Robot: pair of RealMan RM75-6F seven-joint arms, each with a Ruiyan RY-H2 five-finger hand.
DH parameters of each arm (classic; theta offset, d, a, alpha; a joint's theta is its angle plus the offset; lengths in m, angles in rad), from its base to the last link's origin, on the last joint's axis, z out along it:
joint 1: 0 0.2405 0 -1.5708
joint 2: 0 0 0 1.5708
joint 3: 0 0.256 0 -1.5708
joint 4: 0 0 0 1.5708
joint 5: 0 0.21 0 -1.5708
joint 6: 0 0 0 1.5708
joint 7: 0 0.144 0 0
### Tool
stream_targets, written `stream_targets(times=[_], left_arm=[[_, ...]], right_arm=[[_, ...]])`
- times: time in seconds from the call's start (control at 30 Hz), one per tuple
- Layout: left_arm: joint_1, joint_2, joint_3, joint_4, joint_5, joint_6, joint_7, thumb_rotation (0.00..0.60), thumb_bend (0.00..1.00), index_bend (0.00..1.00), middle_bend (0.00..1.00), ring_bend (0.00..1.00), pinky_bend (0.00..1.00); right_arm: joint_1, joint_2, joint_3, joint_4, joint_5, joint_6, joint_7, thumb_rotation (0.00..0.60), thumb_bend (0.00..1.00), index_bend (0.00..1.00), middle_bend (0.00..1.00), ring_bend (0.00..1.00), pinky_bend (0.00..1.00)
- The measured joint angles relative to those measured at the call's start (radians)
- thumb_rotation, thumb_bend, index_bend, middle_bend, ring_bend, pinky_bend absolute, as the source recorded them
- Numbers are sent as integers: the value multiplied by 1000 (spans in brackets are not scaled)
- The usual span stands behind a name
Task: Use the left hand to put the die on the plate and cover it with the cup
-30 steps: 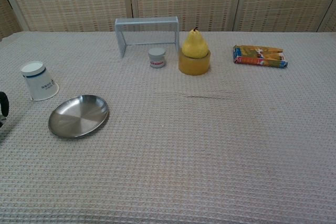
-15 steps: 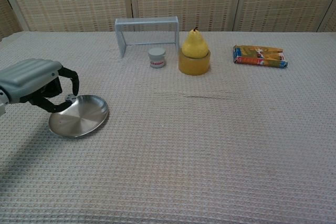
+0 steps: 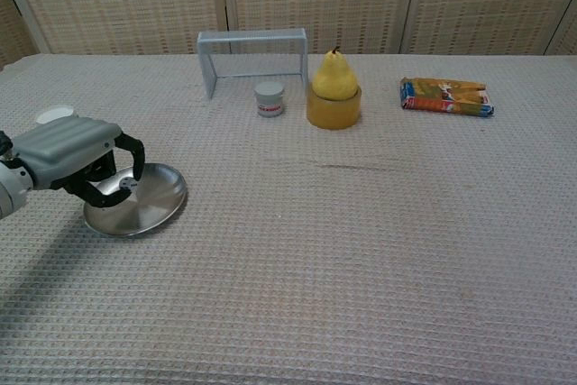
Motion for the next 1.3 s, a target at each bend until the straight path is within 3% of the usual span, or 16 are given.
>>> stream_targets(times=[0.33, 0.4, 0.47, 0.6, 0.67, 0.73, 0.8, 0.9, 1.1, 1.3], left_arm=[[3, 31, 4, -45, -7, 28, -4, 600, 362, 331, 997, 866, 999], [6, 44, 1, -60, -7, 37, -8, 600, 362, 320, 948, 835, 995], [13, 62, -3, -81, -6, 54, -18, 600, 363, 298, 811, 778, 970], [37, 110, -18, -119, 10, 133, -48, 600, 360, 140, 280, 470, 811], [48, 128, -34, -123, 11, 177, -49, 600, 354, 75, 108, 348, 731], [52, 144, -59, -120, -6, 211, -41, 600, 351, 18, 20, 126, 574], [47, 154, -74, -113, -46, 201, -29, 600, 348, 0, 0, 1, 412], [31, 170, -95, -93, -122, 114, -22, 600, 347, 0, 0, 0, 295], [-22, 173, -109, 15, -232, -63, -2, 600, 346, 12, 38, 33, 471], [-48, 157, -96, 54, -278, -94, 44, 600, 346, 120, 126, 128, 542]], right_arm=[[0, 1, -3, -2, -3, 0, 0, 600, 189, 0, 0, 0, 0], [-1, 3, -3, -3, -4, 3, 2, 600, 189, 0, 0, 0, 0], [-3, 5, -3, -5, -6, 8, 4, 600, 189, 0, 0, 0, 0], [-7, 10, -5, -9, -12, 15, 10, 600, 189, 0, 0, 0, 0], [-7, 11, -6, -10, -15, 15, 10, 600, 189, 0, 0, 0, 0], [-8, 12, -9, -13, -19, 16, 10, 600, 189, 0, 0, 0, 0], [-9, 13, -12, -16, -25, 18, 10, 600, 189, 0, 0, 0, 0], [-12, 16, -16, -22, -32, 23, 12, 600, 190, 0, 0, 0, 0], [-10, 15, -15, -20, -24, 15, 10, 600, 189, 0, 0, 0, 0], [-6, 12, -10, -15, -13, 6, 7, 600, 190, 0, 0, 0, 0]])
